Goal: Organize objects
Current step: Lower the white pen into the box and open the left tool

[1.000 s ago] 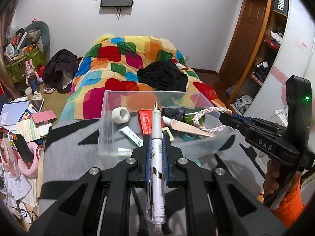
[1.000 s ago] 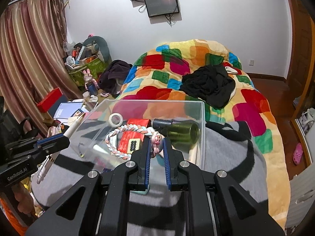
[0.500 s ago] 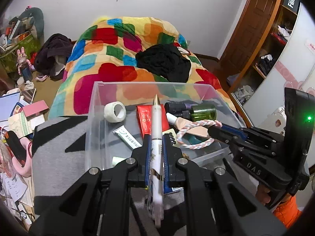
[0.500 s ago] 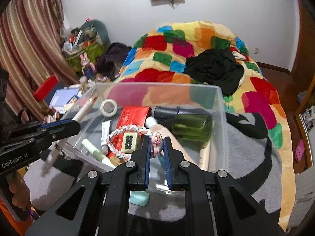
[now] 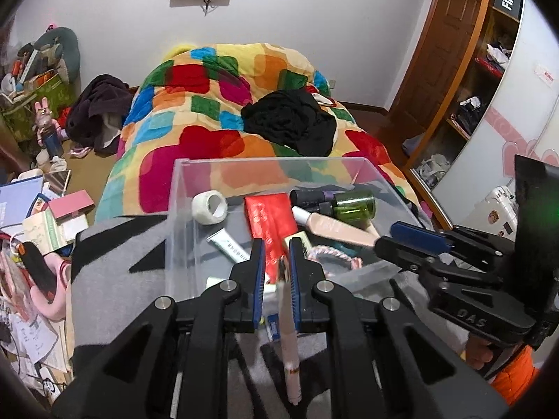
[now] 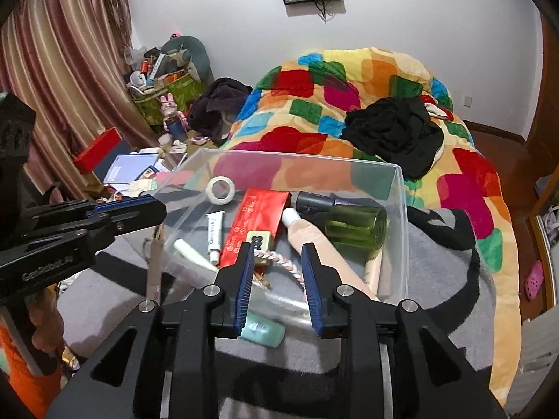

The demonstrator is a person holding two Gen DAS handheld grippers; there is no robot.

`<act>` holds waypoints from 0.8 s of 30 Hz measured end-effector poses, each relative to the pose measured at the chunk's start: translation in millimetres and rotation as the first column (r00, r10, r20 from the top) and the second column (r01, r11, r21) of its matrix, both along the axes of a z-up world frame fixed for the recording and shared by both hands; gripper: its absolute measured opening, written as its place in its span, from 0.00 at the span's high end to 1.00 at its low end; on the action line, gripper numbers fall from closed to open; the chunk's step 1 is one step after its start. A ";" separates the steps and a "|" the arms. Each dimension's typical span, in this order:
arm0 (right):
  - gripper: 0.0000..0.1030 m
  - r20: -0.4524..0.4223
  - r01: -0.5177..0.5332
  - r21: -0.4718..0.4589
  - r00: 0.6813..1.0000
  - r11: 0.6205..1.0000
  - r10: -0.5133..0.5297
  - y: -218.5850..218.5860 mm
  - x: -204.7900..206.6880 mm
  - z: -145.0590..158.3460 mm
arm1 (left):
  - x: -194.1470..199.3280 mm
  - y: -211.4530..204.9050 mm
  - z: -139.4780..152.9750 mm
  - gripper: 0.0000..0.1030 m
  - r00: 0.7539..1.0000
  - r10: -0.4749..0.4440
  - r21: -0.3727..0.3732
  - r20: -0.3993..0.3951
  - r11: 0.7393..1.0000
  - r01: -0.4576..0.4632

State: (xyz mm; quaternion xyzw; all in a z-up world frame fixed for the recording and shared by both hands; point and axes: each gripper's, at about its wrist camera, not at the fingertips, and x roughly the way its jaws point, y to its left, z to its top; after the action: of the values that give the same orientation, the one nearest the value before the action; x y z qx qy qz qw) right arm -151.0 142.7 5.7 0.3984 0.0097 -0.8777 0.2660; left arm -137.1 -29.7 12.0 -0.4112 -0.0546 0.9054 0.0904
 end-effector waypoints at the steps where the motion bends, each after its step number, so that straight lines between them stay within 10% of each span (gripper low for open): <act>1: 0.73 -0.003 -0.004 0.000 1.000 1.000 0.004 0.7 3.5 0.8 | 5.2 -1.2 -0.3 0.89 1.000 0.005 -0.006 -0.004 1.000 -0.005; 8: 0.64 -0.024 -0.039 0.037 0.999 0.999 0.040 6.2 30.9 -4.1 | 40.3 -3.5 -14.4 0.68 1.000 -0.002 -0.006 -0.001 1.000 0.002; 17: 0.62 0.014 -0.051 0.082 0.999 0.995 0.050 14.1 45.4 -24.7 | 55.7 15.3 -75.5 0.65 0.988 -0.047 -0.011 0.147 0.999 0.049; 21: 0.62 0.035 -0.047 0.083 0.998 0.995 0.045 16.6 45.3 -32.5 | 59.6 12.3 -83.3 0.90 0.990 -0.009 -0.008 0.143 1.000 0.010; 24: 0.62 0.048 -0.049 0.088 0.998 0.995 0.045 15.8 44.6 -37.6 | 64.3 9.3 -72.7 0.90 0.995 0.013 -0.009 0.101 1.000 -0.012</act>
State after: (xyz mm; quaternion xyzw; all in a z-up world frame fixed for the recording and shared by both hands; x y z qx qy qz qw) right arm -106.4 158.5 -32.0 0.4297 0.0520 -0.8605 0.2688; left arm -72.8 -20.3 -60.8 -0.4565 -0.0580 0.8842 0.0802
